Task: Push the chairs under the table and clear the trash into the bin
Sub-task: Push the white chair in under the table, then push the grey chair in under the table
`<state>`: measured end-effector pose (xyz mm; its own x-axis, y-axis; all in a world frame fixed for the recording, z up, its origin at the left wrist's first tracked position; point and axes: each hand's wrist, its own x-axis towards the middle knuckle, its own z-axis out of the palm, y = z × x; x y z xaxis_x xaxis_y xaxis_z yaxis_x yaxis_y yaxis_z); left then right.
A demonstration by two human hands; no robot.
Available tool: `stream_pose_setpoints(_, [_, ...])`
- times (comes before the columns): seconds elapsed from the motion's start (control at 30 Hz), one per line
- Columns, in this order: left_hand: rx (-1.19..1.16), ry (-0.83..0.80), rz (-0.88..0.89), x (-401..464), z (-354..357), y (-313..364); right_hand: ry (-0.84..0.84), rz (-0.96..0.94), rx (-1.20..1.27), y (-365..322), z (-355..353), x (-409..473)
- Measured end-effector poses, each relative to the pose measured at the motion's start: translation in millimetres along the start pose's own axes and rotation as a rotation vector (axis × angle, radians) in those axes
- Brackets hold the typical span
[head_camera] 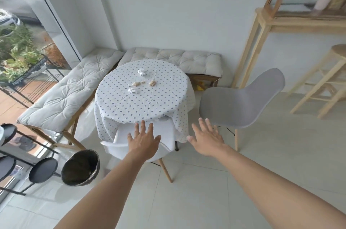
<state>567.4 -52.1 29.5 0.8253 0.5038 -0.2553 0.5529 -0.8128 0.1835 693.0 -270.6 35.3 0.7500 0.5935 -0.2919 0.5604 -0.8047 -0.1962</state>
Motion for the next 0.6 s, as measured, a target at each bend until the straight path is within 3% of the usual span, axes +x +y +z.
stream_pose_setpoints(0.33, [-0.016,0.0,0.194,35,-36,235,0.063,0.101,-0.013,179,-95,-33])
stream_pose_setpoints(0.6, [0.003,-0.093,0.22,113,3,347,0.054,0.125,-0.053,296,-141,31])
